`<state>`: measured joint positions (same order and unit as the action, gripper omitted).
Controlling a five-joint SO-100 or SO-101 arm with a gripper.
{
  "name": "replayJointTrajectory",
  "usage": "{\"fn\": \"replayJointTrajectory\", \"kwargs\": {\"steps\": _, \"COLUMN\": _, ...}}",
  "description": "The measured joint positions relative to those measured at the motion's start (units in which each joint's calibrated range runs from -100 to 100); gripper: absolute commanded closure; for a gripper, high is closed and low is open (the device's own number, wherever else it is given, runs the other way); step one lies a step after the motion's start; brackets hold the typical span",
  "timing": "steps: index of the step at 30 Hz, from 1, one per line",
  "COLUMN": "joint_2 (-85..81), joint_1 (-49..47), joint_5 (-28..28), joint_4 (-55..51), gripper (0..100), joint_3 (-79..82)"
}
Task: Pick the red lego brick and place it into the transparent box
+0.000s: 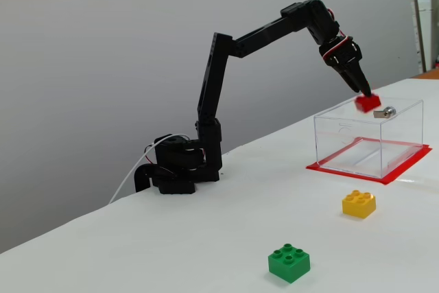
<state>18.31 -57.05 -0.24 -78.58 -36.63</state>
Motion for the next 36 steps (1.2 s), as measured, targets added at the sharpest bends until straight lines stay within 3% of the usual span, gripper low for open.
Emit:
{"fn": "replayJointTrajectory", "kwargs": {"steps": 13, "joint_2": 0.0, "joint_1": 0.0, "joint_5": 0.0, "joint_4": 0.0, "gripper": 75, "joint_3": 0.0}}
{"fn": "replayJointTrajectory", "kwargs": {"steps": 22, "joint_2": 0.0, "joint_1": 0.53, "joint_5": 0.1, "joint_4": 0.0, "gripper": 98, "joint_3": 0.0}}
{"fn": "replayJointTrajectory", "kwargs": {"steps": 36, "joint_2": -8.71, "joint_1": 8.65, "joint_5": 0.05, "joint_4": -1.63, "gripper": 98, "joint_3": -0.18}}
